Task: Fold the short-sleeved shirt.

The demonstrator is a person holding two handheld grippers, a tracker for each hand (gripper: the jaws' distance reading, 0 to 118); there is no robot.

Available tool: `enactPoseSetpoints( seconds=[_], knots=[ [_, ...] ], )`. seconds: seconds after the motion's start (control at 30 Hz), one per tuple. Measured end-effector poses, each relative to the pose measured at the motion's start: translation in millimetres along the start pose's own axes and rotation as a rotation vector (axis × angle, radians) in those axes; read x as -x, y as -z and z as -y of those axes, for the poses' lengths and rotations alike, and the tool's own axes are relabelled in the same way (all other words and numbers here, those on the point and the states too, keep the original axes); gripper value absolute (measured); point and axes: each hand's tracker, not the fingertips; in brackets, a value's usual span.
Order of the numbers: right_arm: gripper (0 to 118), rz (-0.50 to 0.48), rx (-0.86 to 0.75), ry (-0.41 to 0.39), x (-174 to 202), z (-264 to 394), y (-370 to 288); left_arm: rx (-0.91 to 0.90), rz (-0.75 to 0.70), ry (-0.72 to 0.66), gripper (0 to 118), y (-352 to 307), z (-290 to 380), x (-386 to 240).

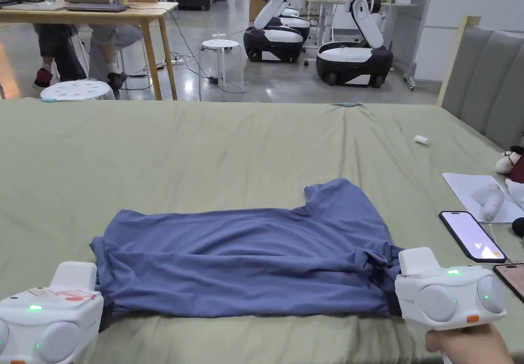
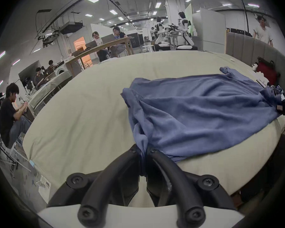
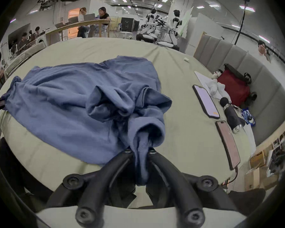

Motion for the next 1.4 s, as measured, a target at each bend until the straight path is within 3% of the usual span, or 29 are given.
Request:
enactPoseSetpoints(
  seconds=[0.23, 0.27, 0.3, 0.33, 0.37, 0.4, 0.43, 0.47, 0.63, 0.7, 0.73, 0.77, 0.8, 0.83, 1.07, 1.3, 1.33, 1.4],
  knots=[
    [9, 0.023, 0.034, -0.017, 9, 1, 22, 0.031, -0.018, 0.001, 5, 24, 8, -4],
    [13, 0.024, 0.033, -0.014, 9, 1, 22, 0.031, -0.021, 0.000, 6, 24, 7, -3],
    [25, 0.027, 0.027, 0.007, 7, 1, 21, 0.032, -0.024, -0.001, 12, 24, 6, -3],
    [48, 0.034, 0.019, 0.031, 6, 0, 18, 0.030, -0.027, -0.005, 26, 23, 3, -1],
    [84, 0.054, 0.008, 0.045, 5, 0, 14, 0.030, -0.037, -0.005, 61, 21, 1, 0],
    [102, 0.070, -0.007, 0.047, 3, -1, 8, 0.025, -0.054, -0.002, 87, 20, -2, 1],
    [111, 0.074, -0.024, 0.051, 2, -3, 2, 0.013, -0.067, -0.001, 110, 17, -4, 3],
    [111, 0.064, -0.056, 0.064, 0, -5, -5, -0.012, -0.073, -0.009, 118, 14, -8, 5],
    [103, 0.100, -0.172, 0.069, 4, -24, -31, -0.106, -0.060, -0.043, 115, -8, -33, 1],
    [87, 0.102, -0.216, 0.081, 9, -32, -37, -0.145, -0.076, -0.043, 108, -11, -42, -4],
    [61, 0.104, -0.225, 0.085, 12, -35, -38, -0.159, -0.086, -0.035, 88, -11, -45, -7],
    [17, 0.122, -0.232, 0.089, 16, -38, -37, -0.177, -0.116, -0.031, 47, -11, -48, -11],
    [1, 0.143, -0.238, 0.095, 19, -40, -36, -0.182, -0.138, -0.033, 15, -9, -50, -14],
    [0, 0.137, -0.241, 0.091, 21, -41, -34, -0.188, -0.144, -0.048, 0, -7, -51, -15],
    [0, 0.105, -0.236, 0.065, 34, -44, -33, -0.173, -0.117, -0.098, 0, -3, -63, -16],
    [0, 0.069, -0.248, 0.056, 40, -47, -33, -0.164, -0.097, -0.138, 0, 20, -120, 0],
    [0, 0.064, -0.250, 0.053, 41, -48, -31, -0.140, -0.098, -0.129, 10, 33, -132, 3],
    [0, 0.046, -0.250, 0.054, 44, -49, -28, -0.106, -0.115, -0.153, 75, 55, -149, 8]
  ],
)
